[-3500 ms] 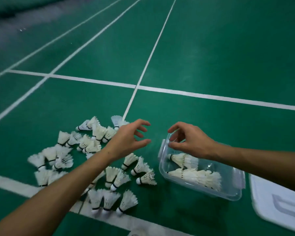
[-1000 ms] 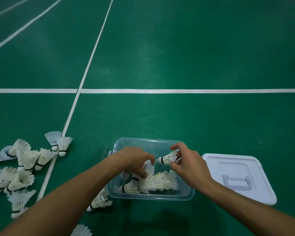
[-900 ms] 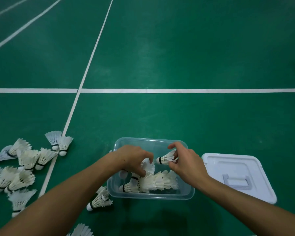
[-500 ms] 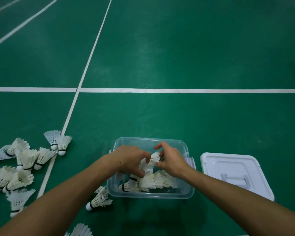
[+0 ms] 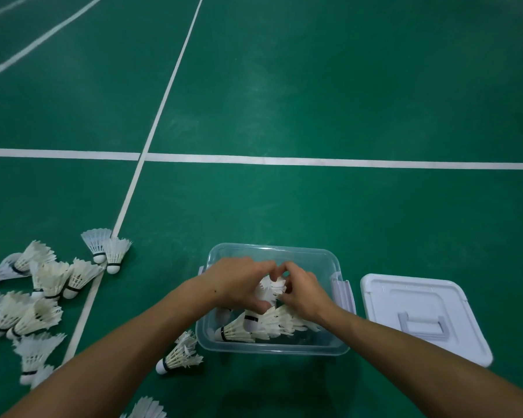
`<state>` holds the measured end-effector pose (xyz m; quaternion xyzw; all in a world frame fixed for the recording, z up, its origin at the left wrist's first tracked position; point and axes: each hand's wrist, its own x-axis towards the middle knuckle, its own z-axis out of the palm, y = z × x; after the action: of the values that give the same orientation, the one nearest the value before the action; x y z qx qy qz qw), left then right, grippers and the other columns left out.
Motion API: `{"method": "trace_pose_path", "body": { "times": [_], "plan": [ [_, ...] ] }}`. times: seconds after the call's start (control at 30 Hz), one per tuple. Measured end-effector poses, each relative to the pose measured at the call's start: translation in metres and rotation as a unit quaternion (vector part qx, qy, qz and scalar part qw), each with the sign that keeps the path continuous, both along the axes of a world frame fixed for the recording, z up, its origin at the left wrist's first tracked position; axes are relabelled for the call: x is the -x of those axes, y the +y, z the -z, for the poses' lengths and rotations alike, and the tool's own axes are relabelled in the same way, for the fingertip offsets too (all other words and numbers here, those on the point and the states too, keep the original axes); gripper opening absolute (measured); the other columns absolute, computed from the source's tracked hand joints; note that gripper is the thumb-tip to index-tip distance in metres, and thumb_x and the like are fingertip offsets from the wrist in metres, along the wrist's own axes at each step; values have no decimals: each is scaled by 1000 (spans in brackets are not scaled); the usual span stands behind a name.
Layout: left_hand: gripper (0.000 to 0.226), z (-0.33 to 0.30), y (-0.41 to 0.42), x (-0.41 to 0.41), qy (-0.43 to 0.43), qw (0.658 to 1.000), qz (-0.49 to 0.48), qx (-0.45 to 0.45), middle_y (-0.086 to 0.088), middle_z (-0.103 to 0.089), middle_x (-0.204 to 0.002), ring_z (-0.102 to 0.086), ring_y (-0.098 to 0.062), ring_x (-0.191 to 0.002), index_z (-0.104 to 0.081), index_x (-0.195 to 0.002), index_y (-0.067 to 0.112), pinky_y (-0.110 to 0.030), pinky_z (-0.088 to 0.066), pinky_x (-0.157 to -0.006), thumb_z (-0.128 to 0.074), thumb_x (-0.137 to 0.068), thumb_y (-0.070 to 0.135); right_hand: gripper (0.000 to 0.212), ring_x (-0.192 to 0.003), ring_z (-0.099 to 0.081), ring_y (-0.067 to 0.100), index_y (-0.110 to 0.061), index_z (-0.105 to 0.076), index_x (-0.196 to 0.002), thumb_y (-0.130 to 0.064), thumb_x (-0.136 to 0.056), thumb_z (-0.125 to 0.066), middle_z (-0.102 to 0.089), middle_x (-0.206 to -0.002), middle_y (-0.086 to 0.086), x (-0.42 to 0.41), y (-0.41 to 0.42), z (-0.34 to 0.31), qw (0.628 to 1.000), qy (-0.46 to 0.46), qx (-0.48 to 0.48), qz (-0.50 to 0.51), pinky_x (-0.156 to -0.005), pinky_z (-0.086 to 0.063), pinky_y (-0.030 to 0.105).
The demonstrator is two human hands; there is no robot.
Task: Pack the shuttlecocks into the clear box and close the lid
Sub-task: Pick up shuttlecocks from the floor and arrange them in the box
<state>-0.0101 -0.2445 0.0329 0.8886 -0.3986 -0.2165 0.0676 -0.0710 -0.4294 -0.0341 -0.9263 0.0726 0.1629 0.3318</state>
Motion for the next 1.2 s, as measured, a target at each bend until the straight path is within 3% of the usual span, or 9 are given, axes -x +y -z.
{"method": "trace_pose_path", "body": {
  "times": [0.13,0.2,0.3,0.43,0.67,0.83,0.93,1.07,1.2],
  "plan": [
    [55,-6,10,1,25,998,-29,47,15,-63,-93,-59,-14,-87,-51,-123,38,-34,-42,-68,-79,-80,57,52,-86,-60,10,-25,-54,-132,-13,-89,-81,-63,-98,-5,2,-2,-6,1000,2,-17,-1,-72,-50,24],
    [58,-11,16,2,37,997,-33,58,17,-60,-94,-58,-10,-86,-50,-122,37,-33,-46,-69,-82,-79,59,56,-98,-64,13,-25,-54,-134,-17,-88,-84,-67,-108,-3,5,-5,-15,1000,-6,-22,4,-85,-55,27],
    [64,-20,22,3,37,996,-31,68,15,-63,-96,-58,-9,-84,-46,-123,37,-32,-50,-71,-85,-77,59,50,-111,-65,11,-28,-57,-132,-23,-89,-83,-67,-122,-7,14,-11,-38,999,-28,-29,-2,-99,-56,33],
    [72,-26,23,3,16,997,-20,76,13,-65,-93,-60,-11,-82,-40,-123,38,-35,-51,-70,-88,-74,57,39,-114,-66,2,-34,-65,-124,-19,-90,-76,-69,-124,-18,32,-16,-80,988,-60,-143,-22,-96,-57,23],
    [76,-39,6,5,15,994,10,111,16,-67,-96,-60,-8,-81,-40,-124,39,-39,-53,-73,-90,-70,56,11,-98,-73,5,-22,-77,-104,-19,-93,-79,-78,-101,-10,41,-10,-89,979,-87,-174,-67,-92,-61,31],
    [79,-33,9,1,-13,980,-23,198,25,-63,-109,-52,17,-78,-46,-134,42,-26,-47,-70,-89,-71,58,11,-88,-74,9,-32,-78,-92,-21,-93,-79,-77,-90,-10,39,-29,-85,981,-115,-149,-45,-88,-62,35],
    [67,-20,12,-1,-79,978,-32,190,26,-63,-117,-56,8,-80,-50,-135,45,-31,-55,-74,-83,-78,59,8,-83,-72,7,-29,-79,-91,-21,-92,-80,-76,-85,-13,41,-52,-82,984,-127,-124,9,-81,-61,32],
    [54,9,-3,1,-99,989,-2,110,20,-66,-130,-63,-2,-96,-52,-138,45,-30,-59,-82,-74,-90,57,12,-81,-71,3,-30,-77,-88,-19,-92,-80,-76,-82,-13,44,-74,-77,983,-140,-90,74,-75,-52,17],
    [60,42,-26,3,-116,992,39,35,7,-68,-124,-69,-18,-100,-43,-149,45,-29,-50,-70,-68,-95,54,11,-81,-70,1,-29,-77,-89,-18,-91,-79,-76,-82,-12,46,-73,-75,980,-146,-86,103,-73,-49,10]
  ]
}}
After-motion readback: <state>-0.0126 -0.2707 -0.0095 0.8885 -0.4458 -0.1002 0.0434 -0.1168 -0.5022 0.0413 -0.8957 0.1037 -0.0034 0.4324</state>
